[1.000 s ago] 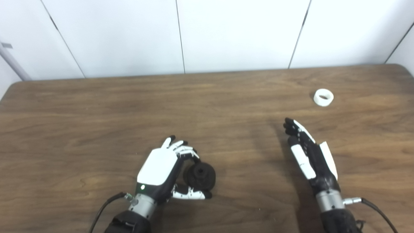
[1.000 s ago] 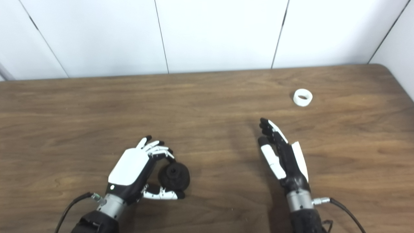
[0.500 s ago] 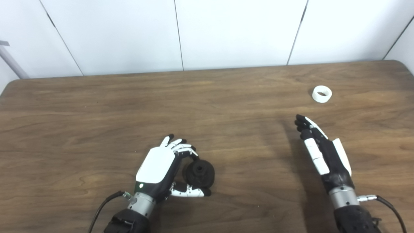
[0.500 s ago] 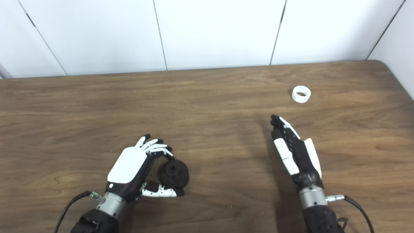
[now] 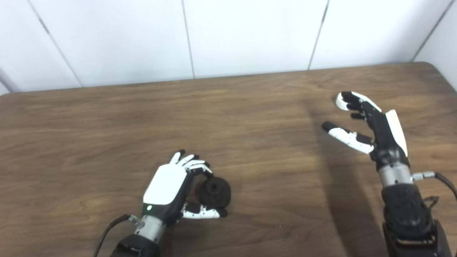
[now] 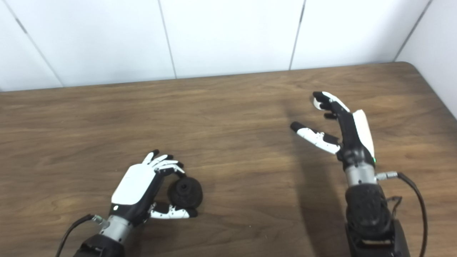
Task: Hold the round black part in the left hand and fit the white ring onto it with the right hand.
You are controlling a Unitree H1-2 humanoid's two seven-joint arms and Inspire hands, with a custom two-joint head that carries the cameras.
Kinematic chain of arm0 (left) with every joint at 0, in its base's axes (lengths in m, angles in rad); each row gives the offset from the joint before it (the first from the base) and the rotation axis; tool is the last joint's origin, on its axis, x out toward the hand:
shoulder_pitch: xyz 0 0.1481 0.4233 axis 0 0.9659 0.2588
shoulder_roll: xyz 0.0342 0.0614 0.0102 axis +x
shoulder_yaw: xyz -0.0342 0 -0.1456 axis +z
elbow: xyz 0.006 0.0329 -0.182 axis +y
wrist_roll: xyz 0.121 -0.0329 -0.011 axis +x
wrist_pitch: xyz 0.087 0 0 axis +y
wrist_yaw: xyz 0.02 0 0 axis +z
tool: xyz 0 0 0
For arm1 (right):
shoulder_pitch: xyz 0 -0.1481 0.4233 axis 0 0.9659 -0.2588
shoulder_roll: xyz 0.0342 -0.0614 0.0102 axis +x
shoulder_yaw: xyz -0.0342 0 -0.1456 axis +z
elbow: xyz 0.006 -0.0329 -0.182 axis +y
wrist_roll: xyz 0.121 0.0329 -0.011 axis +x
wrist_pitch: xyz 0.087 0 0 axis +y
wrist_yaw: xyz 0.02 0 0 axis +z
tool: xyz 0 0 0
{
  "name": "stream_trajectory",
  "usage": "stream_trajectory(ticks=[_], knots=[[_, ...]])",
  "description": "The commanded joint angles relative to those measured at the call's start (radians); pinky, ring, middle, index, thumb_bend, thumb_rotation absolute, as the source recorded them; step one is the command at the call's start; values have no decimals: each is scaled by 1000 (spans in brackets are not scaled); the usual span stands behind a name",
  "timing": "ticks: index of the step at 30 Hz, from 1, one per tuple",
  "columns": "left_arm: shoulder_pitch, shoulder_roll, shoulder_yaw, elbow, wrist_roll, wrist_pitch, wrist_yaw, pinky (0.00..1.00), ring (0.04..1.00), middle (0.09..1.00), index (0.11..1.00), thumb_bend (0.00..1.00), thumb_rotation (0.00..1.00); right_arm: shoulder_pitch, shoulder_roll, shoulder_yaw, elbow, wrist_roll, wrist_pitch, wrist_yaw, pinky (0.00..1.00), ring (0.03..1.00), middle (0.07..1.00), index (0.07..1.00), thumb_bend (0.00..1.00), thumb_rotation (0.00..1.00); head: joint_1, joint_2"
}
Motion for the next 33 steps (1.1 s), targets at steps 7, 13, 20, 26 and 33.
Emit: stream_trajectory(ticks=[7, 13, 20, 26, 33], knots=[[16, 36, 23, 0, -5, 0, -27, 1000, 873, 761, 485, 523, 51, -144, -118, -17, 134, -130, -54, -62, 918, 965, 913, 771, 814, 254, -22, 0], [15, 47, 37, 13, -12, -21, -18, 1000, 872, 759, 484, 523, 51, -224, -170, -17, 224, -140, -14, -31, 908, 987, 936, 769, 819, 224, -44, -1], [14, 54, 46, 31, -17, -44, -4, 993, 870, 757, 485, 523, 52, -326, -228, 16, 386, -152, 0, 8, 940, 984, 950, 768, 828, 270, -51, -4], [13, 56, 51, 39, -29, -54, 5, 994, 868, 753, 484, 523, 51, -419, -249, 82, 519, -170, 53, 50, 955, 988, 952, 717, 830, 260, -52, -7], [15, 53, 52, 25, -28, -44, -15, 1000, 874, 759, 484, 523, 51, -481, -264, 158, 593, -181, 109, 125, 922, 984, 944, 706, 852, 296, -63, -7]])
